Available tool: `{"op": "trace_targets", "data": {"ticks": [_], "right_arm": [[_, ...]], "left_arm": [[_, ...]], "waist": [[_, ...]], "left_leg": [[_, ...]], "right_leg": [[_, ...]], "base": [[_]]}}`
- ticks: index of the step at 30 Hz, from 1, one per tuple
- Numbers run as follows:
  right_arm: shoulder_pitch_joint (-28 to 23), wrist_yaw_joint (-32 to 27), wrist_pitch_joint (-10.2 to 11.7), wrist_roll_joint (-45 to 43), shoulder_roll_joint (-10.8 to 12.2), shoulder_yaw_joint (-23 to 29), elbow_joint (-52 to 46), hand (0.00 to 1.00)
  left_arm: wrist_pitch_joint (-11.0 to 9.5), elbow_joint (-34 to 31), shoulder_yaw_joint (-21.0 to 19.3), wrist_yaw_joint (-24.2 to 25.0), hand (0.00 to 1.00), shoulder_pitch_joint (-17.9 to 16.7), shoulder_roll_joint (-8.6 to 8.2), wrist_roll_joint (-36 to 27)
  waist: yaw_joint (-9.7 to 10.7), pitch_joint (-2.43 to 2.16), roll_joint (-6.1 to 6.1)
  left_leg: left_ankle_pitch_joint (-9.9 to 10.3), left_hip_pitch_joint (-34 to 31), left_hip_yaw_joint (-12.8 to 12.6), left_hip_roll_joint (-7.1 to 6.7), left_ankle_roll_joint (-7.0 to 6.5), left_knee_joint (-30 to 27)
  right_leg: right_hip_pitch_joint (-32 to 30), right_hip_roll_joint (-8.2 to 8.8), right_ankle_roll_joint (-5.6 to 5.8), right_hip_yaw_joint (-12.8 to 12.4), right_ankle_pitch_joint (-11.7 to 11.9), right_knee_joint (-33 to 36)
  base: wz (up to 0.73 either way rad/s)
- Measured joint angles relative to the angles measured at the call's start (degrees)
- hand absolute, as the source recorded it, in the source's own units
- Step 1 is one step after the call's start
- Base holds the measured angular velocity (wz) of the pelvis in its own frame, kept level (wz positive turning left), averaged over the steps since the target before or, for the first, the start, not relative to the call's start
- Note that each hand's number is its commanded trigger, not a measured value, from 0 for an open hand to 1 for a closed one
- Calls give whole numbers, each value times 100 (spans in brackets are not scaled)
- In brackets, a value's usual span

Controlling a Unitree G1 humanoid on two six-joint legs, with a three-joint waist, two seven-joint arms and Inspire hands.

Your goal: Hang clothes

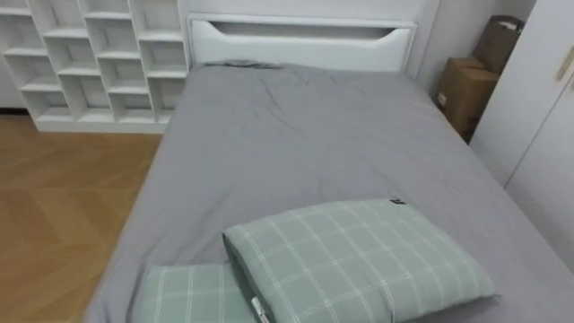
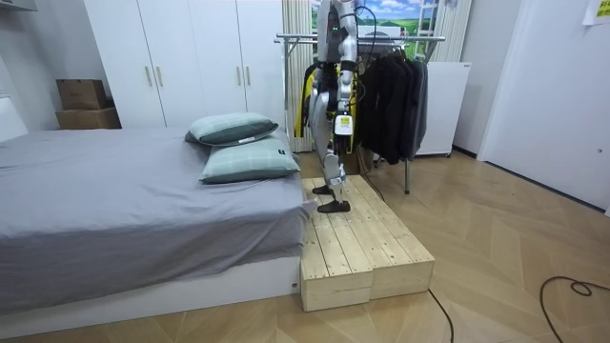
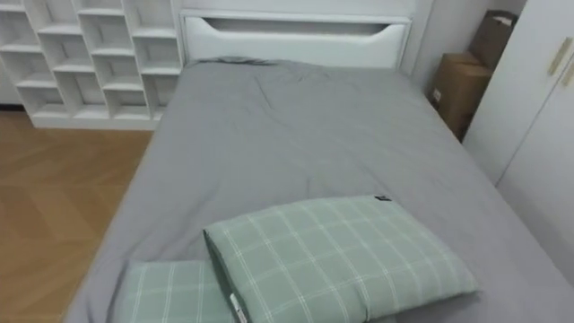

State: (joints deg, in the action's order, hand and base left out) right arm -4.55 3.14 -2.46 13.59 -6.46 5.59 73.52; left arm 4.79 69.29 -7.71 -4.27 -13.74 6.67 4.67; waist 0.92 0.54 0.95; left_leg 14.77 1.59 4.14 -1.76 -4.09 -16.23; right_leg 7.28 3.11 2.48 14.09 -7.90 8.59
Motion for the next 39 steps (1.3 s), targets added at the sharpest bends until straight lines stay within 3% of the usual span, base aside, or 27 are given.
{"op": "trace_targets", "data": {"ticks": [6,7,13,19,26,33,39], "right_arm": [[37,-119,73,10,16,-271,32,0],[57,-121,75,14,14,-339,32,0],[46,-106,58,27,13,-437,31,0],[-5,-32,28,204,15,-445,16,0],[-9,119,-11,287,-9,-436,26,0],[2,252,-11,287,-9,-436,23,0],[7,288,-15,279,-27,-437,28,0]], "left_arm": [[20,-1,118,-8,0,57,-28,-1],[15,-12,119,-8,0,59,-28,-3],[11,-81,156,-8,0,59,-28,-6],[31,-102,239,-54,0,20,-30,-1],[233,-85,340,17,0,4,-34,5],[276,-101,344,154,0,-40,-34,11],[338,-109,346,211,0,54,-38,397]], "waist": [[-5,-13,26],[-9,4,72],[22,-14,55],[21,-3,47],[22,-10,12],[27,-12,-9],[29,-11,-28]], "left_leg": [[-4,13,68,-5,6,47],[-4,11,86,-12,6,48],[-9,27,255,-72,11,41],[-16,105,375,-87,22,68],[-24,127,379,-89,37,62],[-25,128,394,-90,41,62],[-27,128,394,-89,45,57]], "right_leg": [[1,-11,0,-57,0,-2],[6,-12,0,-54,0,-3],[92,-9,0,-54,0,-8],[193,-3,4,2,-25,-7],[242,-7,-1,11,-52,-8],[255,-6,-8,10,-76,-9],[256,-8,-9,2,-80,-9]], "base": [[1],[6],[15],[9],[3],[0],[0]]}}
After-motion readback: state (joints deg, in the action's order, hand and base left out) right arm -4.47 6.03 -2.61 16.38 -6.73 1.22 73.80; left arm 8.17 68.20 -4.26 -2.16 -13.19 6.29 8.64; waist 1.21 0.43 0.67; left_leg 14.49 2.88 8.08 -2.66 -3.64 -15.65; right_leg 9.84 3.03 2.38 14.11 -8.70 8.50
